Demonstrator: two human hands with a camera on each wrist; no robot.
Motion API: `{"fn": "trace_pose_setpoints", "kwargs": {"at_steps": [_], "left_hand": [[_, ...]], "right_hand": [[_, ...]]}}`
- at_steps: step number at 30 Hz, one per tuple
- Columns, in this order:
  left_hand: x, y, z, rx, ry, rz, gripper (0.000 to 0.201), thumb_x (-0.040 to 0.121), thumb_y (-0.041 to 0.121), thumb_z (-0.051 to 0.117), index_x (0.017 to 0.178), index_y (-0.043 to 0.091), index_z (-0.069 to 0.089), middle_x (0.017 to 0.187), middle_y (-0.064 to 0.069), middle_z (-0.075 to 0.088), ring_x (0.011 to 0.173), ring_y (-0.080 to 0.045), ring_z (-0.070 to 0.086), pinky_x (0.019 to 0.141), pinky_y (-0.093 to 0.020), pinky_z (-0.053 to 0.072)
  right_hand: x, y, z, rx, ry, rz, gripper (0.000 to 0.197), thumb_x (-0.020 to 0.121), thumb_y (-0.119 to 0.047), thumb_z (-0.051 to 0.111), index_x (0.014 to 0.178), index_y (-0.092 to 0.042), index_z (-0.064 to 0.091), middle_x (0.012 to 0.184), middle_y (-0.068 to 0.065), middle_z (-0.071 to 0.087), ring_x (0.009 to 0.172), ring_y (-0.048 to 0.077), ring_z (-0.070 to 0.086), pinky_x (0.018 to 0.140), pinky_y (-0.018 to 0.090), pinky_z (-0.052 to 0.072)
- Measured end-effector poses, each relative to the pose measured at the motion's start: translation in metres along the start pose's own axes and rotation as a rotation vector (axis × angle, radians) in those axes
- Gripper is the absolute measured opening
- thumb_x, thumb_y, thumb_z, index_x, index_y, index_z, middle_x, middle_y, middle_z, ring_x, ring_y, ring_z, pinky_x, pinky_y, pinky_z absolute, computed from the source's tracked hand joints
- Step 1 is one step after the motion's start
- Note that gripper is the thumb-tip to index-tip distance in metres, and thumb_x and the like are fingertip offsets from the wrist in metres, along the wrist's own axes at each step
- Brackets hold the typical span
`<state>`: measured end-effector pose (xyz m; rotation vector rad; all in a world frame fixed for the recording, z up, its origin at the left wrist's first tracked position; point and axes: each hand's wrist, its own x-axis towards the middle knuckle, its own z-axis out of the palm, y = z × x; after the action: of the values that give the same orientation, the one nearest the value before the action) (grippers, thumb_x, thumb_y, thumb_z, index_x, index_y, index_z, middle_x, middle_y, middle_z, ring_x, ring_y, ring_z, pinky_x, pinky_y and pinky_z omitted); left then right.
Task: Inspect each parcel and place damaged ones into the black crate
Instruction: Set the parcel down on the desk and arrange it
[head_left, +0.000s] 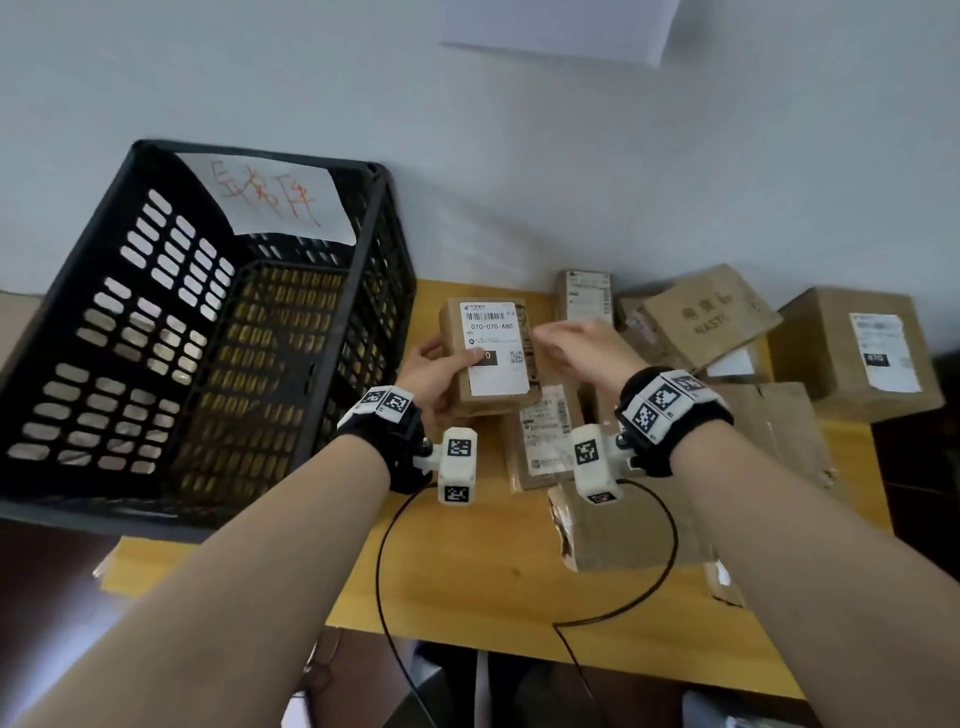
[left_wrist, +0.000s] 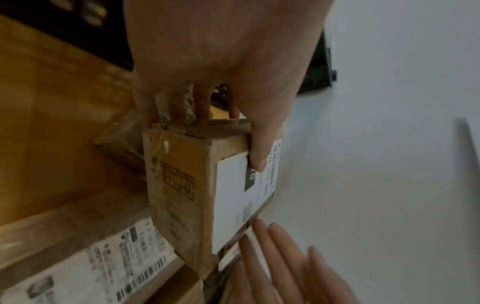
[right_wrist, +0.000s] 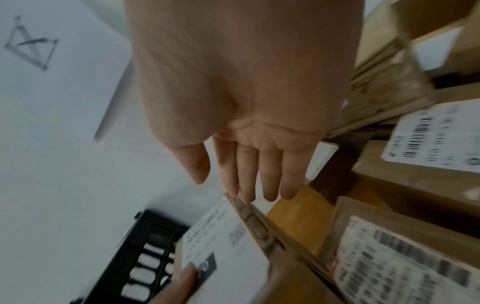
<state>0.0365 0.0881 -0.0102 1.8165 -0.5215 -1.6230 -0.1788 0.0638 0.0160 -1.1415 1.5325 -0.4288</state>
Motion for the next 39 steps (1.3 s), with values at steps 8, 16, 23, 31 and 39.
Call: {"fn": "trace_pose_setpoints", "kwargs": {"at_steps": [8,16,23,31,39], "left_hand": [[0.016,-0.022,-0.031,-0.084,0.086,0.004,0.076,0.082,0.026,0.088,0.149,0.019,0.053,0.125,-0.005,0.074,0.105,-0.023,0.074,0.088,-0.047,0.063],[0.017,-0.028,-0.042,-0.087,0.029,-0.033,0.035,0.092,0.025,0.079,0.124,0.032,0.068,0.103,0.002,0.077,0.091,-0.017,0.074,0.067,-0.036,0.064],[0.028,-0.029,-0.042,-0.076,0.050,-0.067,0.059,0.092,0.033,0.078,0.147,0.029,0.057,0.123,-0.005,0.073,0.097,-0.022,0.070,0.048,-0.029,0.058],[0.037,-0.024,-0.045,-0.107,0.025,-0.114,0.061,0.085,0.032,0.085,0.141,0.028,0.061,0.117,-0.007,0.076,0.103,-0.031,0.074,0.079,-0.049,0.063],[0.031,-0.026,-0.036,-0.122,-0.107,-0.178,0.048,0.089,0.035,0.081,0.133,0.021,0.066,0.117,-0.009,0.077,0.105,-0.029,0.074,0.064,-0.039,0.063]], "right_hand": [[0.005,-0.046,0.053,-0.043,-0.265,-0.113,0.040,0.107,-0.037,0.048,0.136,-0.014,0.065,0.131,-0.001,0.071,0.122,0.008,0.065,0.112,0.028,0.045],[0.006,-0.067,0.082,-0.590,-0.328,-0.137,0.050,0.112,-0.041,0.029,0.129,-0.010,0.064,0.121,0.007,0.068,0.109,0.023,0.064,0.092,0.033,0.049],[0.012,-0.068,0.101,-0.768,-0.342,-0.130,0.040,0.112,-0.025,0.029,0.103,-0.006,0.062,0.100,0.013,0.059,0.089,0.025,0.056,0.074,0.032,0.037],[0.012,-0.065,0.087,-0.592,-0.261,-0.135,0.041,0.111,-0.028,0.037,0.075,-0.018,0.055,0.074,-0.003,0.049,0.067,0.011,0.047,0.059,0.026,0.031],[0.013,-0.051,0.062,-0.285,-0.162,-0.061,0.046,0.106,-0.031,0.053,0.150,-0.016,0.052,0.157,0.007,0.045,0.138,0.023,0.049,0.096,0.021,0.044]]}}
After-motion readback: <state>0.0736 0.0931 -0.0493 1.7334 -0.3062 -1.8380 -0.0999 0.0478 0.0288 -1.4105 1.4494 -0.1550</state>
